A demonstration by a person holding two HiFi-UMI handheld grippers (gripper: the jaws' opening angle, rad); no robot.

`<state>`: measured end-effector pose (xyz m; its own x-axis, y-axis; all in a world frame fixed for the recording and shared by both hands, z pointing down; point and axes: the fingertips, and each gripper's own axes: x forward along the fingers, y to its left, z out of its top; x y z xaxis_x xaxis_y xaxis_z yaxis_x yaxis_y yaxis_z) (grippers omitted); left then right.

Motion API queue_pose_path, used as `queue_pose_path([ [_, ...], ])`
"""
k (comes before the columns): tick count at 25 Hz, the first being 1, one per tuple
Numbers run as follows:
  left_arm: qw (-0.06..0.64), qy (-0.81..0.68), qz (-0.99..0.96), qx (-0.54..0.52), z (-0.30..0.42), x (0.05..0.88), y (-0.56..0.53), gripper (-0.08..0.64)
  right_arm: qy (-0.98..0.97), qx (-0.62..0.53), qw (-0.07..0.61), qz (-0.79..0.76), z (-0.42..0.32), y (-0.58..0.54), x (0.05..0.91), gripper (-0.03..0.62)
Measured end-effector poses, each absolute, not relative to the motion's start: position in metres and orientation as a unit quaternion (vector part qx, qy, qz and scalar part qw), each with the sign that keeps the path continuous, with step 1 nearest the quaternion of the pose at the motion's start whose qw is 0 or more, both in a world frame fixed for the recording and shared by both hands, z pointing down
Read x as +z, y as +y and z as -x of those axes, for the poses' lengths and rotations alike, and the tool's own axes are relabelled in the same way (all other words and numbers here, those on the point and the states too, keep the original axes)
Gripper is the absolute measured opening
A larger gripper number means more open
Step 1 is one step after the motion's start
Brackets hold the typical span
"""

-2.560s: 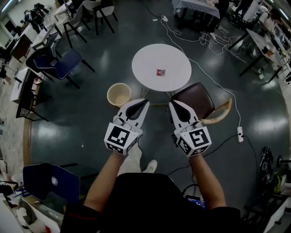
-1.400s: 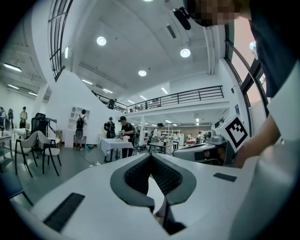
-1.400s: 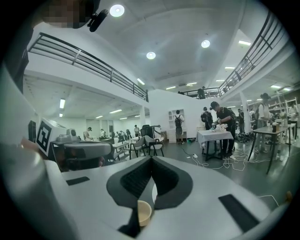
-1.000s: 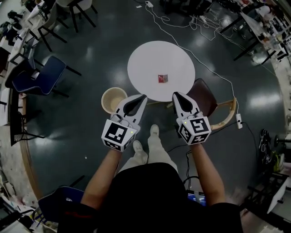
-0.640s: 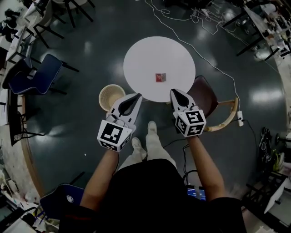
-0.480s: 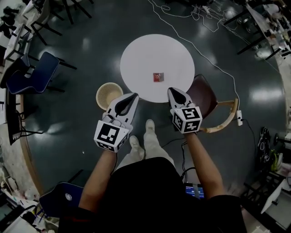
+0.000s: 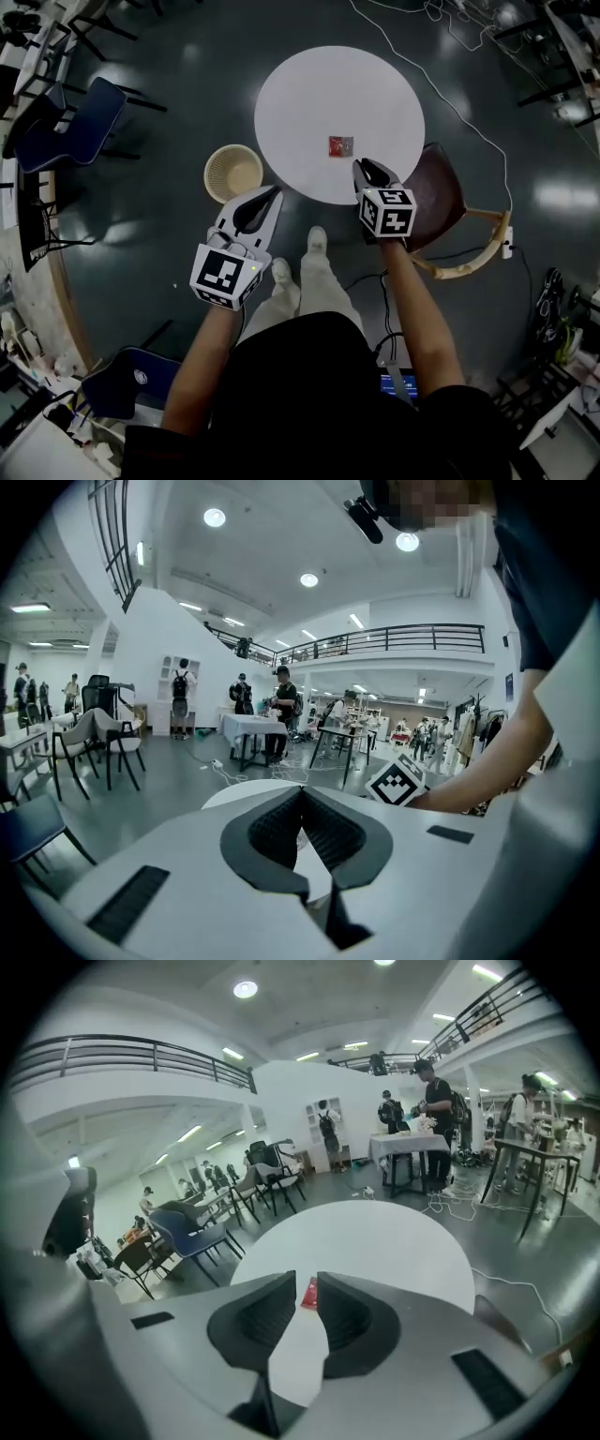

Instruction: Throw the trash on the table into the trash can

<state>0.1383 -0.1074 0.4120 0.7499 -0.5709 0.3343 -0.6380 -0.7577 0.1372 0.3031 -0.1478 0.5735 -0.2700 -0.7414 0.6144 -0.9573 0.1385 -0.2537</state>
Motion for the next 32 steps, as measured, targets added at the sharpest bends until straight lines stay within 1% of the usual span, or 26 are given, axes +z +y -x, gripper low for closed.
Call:
queue_pose_path([
  [1, 0.125, -0.328, -0.926, 0.142, -0.137, 0.417, -0.11, 0.015, -0.73, 0.321, 0.176, -0.577, -0.305, -0.153, 0.585, 0.071],
  [2, 0.127, -0.33, -0.924, 0.146, -0.135, 0.421, -0.112, 0.015, -0.726, 0.331, 0.177, -0.577, -0.306, -0.157, 0.595, 0.081],
  [5, 0.134, -0.333, -0.92, 0.156, -0.132, 0.435, -0.116, 0.015, -0.712, 0.351, 0.185, -0.579, -0.311, -0.167, 0.624, 0.086],
  [10, 0.143, -0.334, -0.915, 0.173, -0.138, 0.454, -0.115, 0.015, -0.703, 0.376, 0.198, -0.57, -0.315, -0.178, 0.656, 0.124],
  [12, 0.146, -0.333, -0.914, 0.179, -0.141, 0.46, -0.114, 0.015, -0.7, 0.386, 0.2, -0.567, -0.315, -0.182, 0.666, 0.129],
  [19, 0.16, -0.341, -0.908, 0.182, -0.145, 0.471, -0.118, 0.015, -0.686, 0.397, 0.224, -0.567, -0.317, -0.189, 0.69, 0.127],
  [25, 0.161, -0.35, -0.905, 0.179, -0.147, 0.469, -0.126, 0.014, -0.682, 0.412, 0.225, -0.561, -0.316, -0.197, 0.702, 0.127],
  [26, 0.161, -0.351, -0.905, 0.178, -0.147, 0.47, -0.126, 0.015, -0.682, 0.412, 0.227, -0.56, -0.316, -0.197, 0.703, 0.123],
  [29, 0.167, -0.356, -0.903, 0.174, -0.15, 0.472, -0.128, 0.015, -0.68, 0.406, 0.239, -0.561, -0.317, -0.199, 0.706, 0.08],
  [32, 0.165, -0.354, -0.904, 0.174, -0.154, 0.476, -0.13, 0.015, -0.68, 0.401, 0.244, -0.563, -0.318, -0.202, 0.706, 0.053],
])
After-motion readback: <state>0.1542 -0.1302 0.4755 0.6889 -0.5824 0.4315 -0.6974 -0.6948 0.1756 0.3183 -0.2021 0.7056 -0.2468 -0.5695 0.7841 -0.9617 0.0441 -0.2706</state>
